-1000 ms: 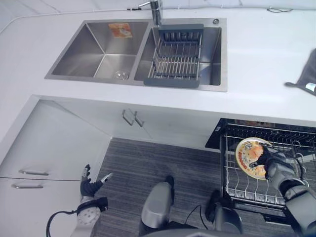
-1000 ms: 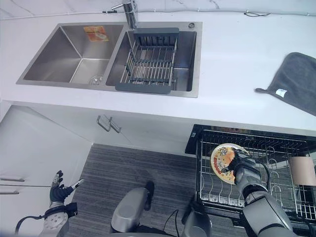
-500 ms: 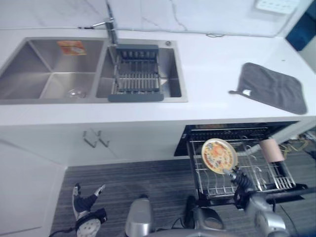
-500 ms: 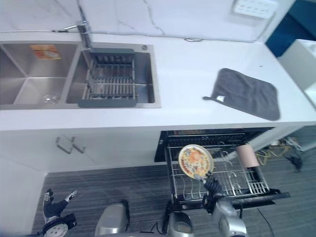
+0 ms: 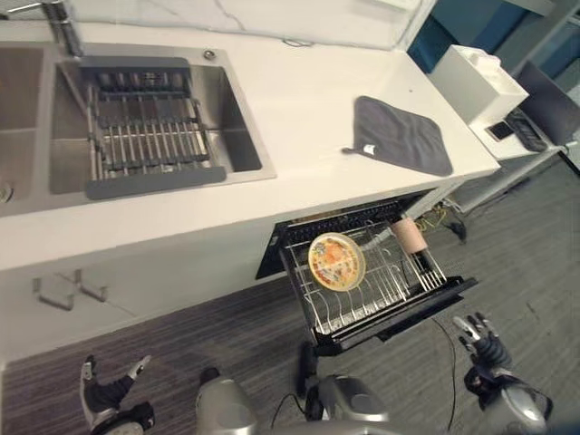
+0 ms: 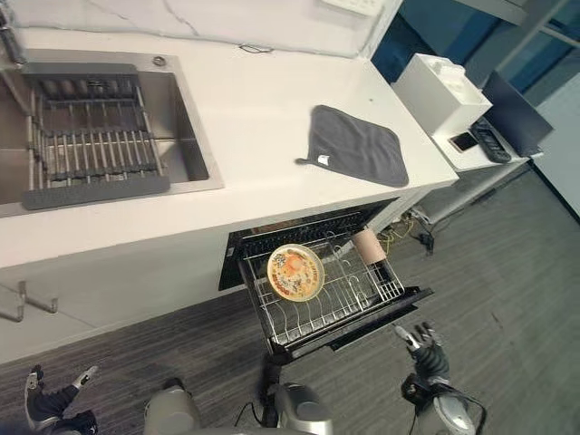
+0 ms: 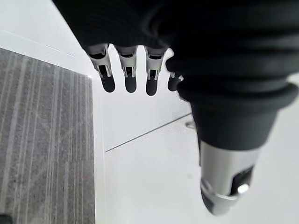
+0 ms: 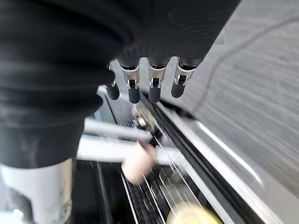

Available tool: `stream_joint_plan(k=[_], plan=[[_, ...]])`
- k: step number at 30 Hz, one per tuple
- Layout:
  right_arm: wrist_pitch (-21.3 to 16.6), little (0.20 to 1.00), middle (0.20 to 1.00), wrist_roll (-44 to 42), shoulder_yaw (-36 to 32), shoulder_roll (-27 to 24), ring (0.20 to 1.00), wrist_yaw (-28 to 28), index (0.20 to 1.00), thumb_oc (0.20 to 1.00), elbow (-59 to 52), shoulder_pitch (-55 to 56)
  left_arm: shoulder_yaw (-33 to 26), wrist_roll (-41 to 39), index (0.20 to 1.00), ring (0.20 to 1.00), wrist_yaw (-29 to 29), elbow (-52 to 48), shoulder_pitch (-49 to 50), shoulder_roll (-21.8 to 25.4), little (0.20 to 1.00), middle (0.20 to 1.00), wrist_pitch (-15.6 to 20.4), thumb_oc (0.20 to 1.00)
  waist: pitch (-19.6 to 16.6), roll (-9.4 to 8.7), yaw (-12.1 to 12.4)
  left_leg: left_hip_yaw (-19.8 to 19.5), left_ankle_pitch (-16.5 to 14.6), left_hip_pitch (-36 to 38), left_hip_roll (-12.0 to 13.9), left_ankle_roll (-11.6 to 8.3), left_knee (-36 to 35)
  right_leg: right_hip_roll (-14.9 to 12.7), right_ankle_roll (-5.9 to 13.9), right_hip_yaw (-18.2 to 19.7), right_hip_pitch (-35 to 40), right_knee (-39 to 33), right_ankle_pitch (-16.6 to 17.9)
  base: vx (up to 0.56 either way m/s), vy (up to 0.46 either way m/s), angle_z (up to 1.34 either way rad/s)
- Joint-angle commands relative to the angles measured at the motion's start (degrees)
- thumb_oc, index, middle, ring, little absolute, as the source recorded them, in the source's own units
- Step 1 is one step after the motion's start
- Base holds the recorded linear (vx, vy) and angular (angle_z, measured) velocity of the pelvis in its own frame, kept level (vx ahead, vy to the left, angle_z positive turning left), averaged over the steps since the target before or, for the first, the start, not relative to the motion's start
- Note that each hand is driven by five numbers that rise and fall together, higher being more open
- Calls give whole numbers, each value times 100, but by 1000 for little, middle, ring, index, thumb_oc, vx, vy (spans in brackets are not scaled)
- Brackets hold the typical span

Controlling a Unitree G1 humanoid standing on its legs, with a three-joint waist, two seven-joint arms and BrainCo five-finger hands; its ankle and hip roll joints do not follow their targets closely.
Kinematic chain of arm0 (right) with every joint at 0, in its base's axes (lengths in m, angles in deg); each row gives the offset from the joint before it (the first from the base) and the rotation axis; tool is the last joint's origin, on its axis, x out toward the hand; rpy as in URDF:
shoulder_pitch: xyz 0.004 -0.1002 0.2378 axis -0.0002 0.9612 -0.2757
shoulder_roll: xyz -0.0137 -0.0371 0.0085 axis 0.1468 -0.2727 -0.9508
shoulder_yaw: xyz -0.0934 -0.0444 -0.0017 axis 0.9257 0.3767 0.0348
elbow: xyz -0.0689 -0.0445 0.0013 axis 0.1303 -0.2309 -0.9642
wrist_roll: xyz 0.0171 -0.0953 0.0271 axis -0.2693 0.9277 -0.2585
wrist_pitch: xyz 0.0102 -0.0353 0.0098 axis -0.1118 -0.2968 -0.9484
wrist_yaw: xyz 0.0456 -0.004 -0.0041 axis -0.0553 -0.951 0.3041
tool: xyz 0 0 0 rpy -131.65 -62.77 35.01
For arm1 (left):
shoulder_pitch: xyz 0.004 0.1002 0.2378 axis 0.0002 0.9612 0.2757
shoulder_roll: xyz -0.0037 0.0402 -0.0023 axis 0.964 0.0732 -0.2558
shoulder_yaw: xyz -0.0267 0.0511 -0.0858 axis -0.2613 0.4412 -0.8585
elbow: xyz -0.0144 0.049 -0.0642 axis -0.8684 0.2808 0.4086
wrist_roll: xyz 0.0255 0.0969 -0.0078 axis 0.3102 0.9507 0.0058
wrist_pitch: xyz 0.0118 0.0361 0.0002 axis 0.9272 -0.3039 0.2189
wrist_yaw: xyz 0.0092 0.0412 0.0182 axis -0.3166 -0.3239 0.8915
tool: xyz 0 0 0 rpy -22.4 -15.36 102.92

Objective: Place the dishes in the dishwasher.

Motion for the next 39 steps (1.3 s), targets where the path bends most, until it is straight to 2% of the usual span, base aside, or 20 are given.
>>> stream_joint_plan(k=[1, 2, 3, 4, 7, 8, 9, 11, 16, 18, 20, 23, 27, 31, 36, 39], plan=[[-580, 595, 595, -50, -198, -476, 595, 399, 595, 595, -184, -509, -92, -15, 1000, 1000, 194, -119, 85, -4, 1000, 1000, 256, 1000, 7, 445, 47, -370, 513, 194, -110, -10, -767, -521, 260, -103, 44, 580, -755, 7, 1, -75], [-580, 595, 595, -50, -198, -476, 595, 399, 595, 595, -184, -509, -92, -15, 1000, 1000, 194, -119, 85, -4, 1000, 1000, 256, 1000, 7, 445, 47, -370, 513, 194, -110, -10, -767, -521, 260, -103, 44, 580, -755, -32, -107, -15], [-720, 200, 200, 85, -450, -502, 200, 787, 200, 200, 57, -619, -108, -6, 1000, 1000, 182, 45, -84, 1, 1000, 1000, 239, 1000, -69, 485, 34, -313, 419, 164, -86, -114, -735, -536, 271, -245, 103, 295, -768, -99, -162, 31], [-639, 200, 200, 78, -693, -583, 200, 1087, 200, 200, 361, -656, -186, -290, 1000, 1000, 47, 323, -189, -122, 1000, 1000, 228, 1000, -68, 605, 20, -207, 577, 237, -21, -163, -829, -498, 174, -394, 147, 286, -803, -100, -163, 24], [-639, 200, 200, 78, -693, -583, 200, 1087, 200, 200, 361, -656, -186, -290, 1000, 1000, 47, 323, -190, -122, 1000, 1000, 228, 1000, -64, 606, 21, -206, 578, 241, -21, -163, -831, -498, 174, -393, 151, 285, -803, -17, -41, -6], [-632, 200, 200, 9, -825, -518, 200, 1380, 200, 200, 998, -491, -109, -74, 1000, 1000, -150, 622, -272, -433, 1000, 1000, 372, 1000, -166, 728, 19, -156, 656, 295, 1, -242, -898, -459, 40, -528, 236, 337, -980, 15, -94, -8], [-628, 200, 200, -200, -792, -483, 200, 1352, 200, 200, 1552, -529, -81, -173, 1000, 1000, -144, 701, -363, -513, 1000, 1000, 337, 1000, -184, 808, 59, -182, 698, 308, 6, -293, -920, -456, 0, -590, 287, 370, -1040, 20, -106, 11], [-649, 200, 200, -440, -750, -510, 200, 1276, 200, 200, 1978, -616, -91, -109, 1000, 1000, -182, 831, -439, -532, 1000, 1000, 364, 1000, -204, 849, 94, -238, 717, 337, -17, -314, -953, -449, -25, -620, 326, 399, -1092, 20, -39, 27], [-756, 200, 200, -1713, -657, -480, 200, 489, 200, 200, 3173, -1126, -6, -105, 1000, 1000, -201, 1268, -681, -480, 1000, 1000, 350, 1000, -298, 997, 236, -400, 777, 356, -90, -370, -953, -457, -117, -771, 430, 487, -1201, 64, -12, 14], [-744, 200, 200, -1947, -657, -481, 200, 213, 200, 200, 3536, -1314, 41, -94, 1000, 1000, -202, 1412, -740, -467, 1000, 1000, 367, 1000, -329, 1065, 285, -456, 783, 365, -121, -382, -953, -472, -129, -810, 455, 519, -1236, 76, 12, 16], [-578, 200, 200, -2212, -639, -625, 200, -230, 200, 200, 4076, -1683, 132, -81, 1000, 1000, -204, 1592, -795, -418, 1000, 1000, 378, 1000, -347, 1192, 401, -579, 794, 322, -178, -406, -884, -503, -162, -882, 457, 628, -1301, 96, -10, 26], [-537, 200, 200, -2257, -600, -738, 200, -415, 200, 200, 4248, -1859, 138, -85, 1000, 1000, -218, 1632, -807, -364, 1000, 1000, 341, 1000, -318, 1271, 453, -660, 782, 262, -200, -407, -779, -546, -176, -900, 399, 771, -1349, 50, -47, 17], [-302, 200, 200, -2311, -529, -1207, 200, -563, 200, 200, 4580, -2456, 260, -265, 1000, 1000, -284, 1673, -872, -272, 1000, 1000, 333, 1000, -158, 1555, 536, -855, 734, -82, -240, -437, -381, -680, -271, -936, 154, 1125, -1481, -12, -71, 19], [-108, 200, 200, -2269, -422, -1908, 200, -642, 200, 200, 4821, -3316, 461, -705, 1000, 1000, -322, 1672, -997, -350, 1000, 1000, 358, 1000, 131, 1969, 557, -996, 596, -715, -408, -451, 112, -993, -357, -784, -551, 1745, -1656, -200, 81, 7], [70, 200, 200, -1914, -407, -2676, 200, -875, 200, 200, 4982, -3917, 716, -1109, 1000, 1000, -357, 1496, -996, -473, 1000, 1000, 280, 1000, 329, 2437, 521, -969, 566, -1222, -553, -449, 370, -1293, -435, -603, -1325, 2358, -1855, -143, 148, -1], [258, 200, 200, -1711, -336, -3066, 200, -1002, 200, 200, 5056, -4322, 807, -1240, 1000, 1000, -420, 1339, -910, -534, 1000, 1000, 266, 1000, 396, 2614, 520, -948, 563, -1398, -603, -436, 431, -1392, -459, -442, -1682, 2627, -1946, -86, 137, -12]])
